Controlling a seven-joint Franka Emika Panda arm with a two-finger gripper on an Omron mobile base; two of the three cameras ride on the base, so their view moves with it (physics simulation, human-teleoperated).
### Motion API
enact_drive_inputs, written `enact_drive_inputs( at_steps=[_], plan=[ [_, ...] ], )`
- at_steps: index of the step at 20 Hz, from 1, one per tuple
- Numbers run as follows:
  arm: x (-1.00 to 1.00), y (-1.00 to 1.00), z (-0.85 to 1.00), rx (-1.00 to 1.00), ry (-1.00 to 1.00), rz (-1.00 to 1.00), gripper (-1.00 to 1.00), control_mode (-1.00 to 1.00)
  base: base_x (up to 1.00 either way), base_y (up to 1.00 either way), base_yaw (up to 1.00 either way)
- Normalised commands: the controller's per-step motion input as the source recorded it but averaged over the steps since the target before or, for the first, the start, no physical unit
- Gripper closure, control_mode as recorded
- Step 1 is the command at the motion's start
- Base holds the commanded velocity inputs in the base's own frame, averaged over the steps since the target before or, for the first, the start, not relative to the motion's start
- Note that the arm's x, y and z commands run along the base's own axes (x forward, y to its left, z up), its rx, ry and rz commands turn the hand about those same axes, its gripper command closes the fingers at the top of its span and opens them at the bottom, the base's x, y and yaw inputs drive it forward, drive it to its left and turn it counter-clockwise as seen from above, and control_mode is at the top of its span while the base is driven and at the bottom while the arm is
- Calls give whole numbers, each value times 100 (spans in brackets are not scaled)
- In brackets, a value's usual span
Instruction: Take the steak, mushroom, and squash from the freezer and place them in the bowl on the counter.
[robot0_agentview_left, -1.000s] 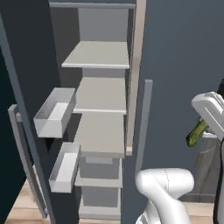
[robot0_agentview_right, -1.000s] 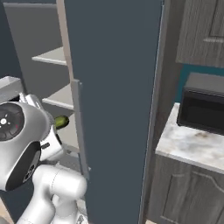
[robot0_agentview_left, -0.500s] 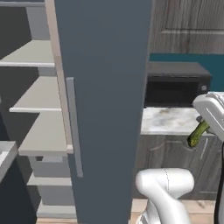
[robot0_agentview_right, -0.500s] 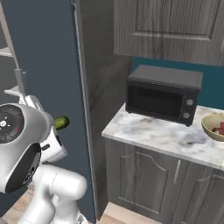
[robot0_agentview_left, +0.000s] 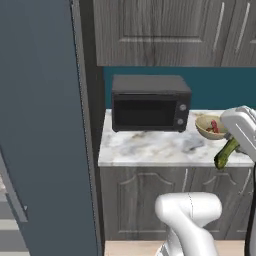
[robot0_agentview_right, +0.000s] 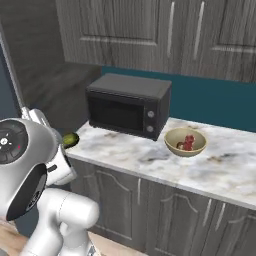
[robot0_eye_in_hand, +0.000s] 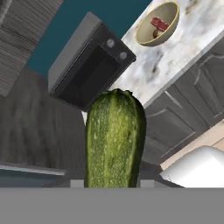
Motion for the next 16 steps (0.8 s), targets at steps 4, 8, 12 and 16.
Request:
enact_drive_inputs(
  at_steps=[4,8,12,16],
  plan=[
    [0,0,0,0,0,0,100,100,48,-100,-13],
    [0,0,0,0,0,0,100,100,14,-100,-18],
    [0,0,0,0,0,0,100,100,48,-38,-32],
    [0,0,0,0,0,0,100,100,90,10,-27]
  ],
)
